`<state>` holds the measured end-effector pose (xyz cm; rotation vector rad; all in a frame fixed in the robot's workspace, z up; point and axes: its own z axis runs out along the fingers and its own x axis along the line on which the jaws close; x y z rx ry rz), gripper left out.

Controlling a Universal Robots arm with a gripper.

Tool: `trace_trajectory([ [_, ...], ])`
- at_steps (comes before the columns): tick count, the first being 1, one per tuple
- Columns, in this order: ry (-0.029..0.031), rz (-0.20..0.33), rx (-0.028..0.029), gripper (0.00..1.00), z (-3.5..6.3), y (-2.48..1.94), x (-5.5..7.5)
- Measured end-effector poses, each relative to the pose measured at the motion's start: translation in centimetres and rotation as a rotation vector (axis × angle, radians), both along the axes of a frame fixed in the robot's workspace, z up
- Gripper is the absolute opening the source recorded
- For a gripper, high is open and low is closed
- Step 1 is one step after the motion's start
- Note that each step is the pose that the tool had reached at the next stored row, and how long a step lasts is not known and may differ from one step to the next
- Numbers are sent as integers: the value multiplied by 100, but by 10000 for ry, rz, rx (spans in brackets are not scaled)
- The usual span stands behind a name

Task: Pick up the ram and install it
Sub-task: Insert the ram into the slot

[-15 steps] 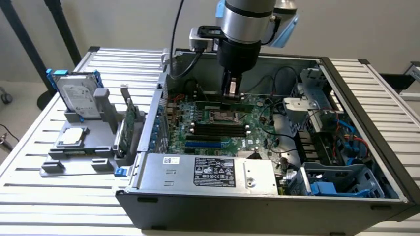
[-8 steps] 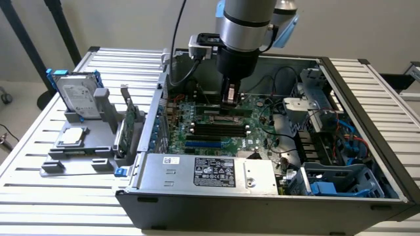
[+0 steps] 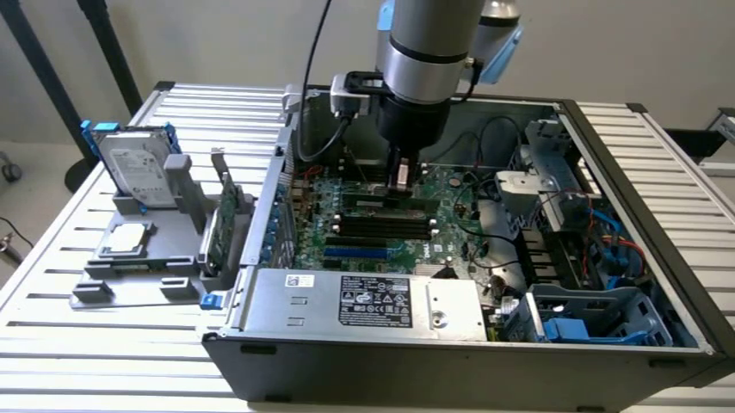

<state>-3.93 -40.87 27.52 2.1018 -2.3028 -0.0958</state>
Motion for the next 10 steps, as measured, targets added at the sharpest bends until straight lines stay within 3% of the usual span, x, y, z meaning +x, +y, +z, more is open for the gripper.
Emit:
trace_trajectory([
  [6, -50, 1, 1, 14, -109, 5, 0],
  [10, -147, 2, 0, 14, -178, 21, -2],
])
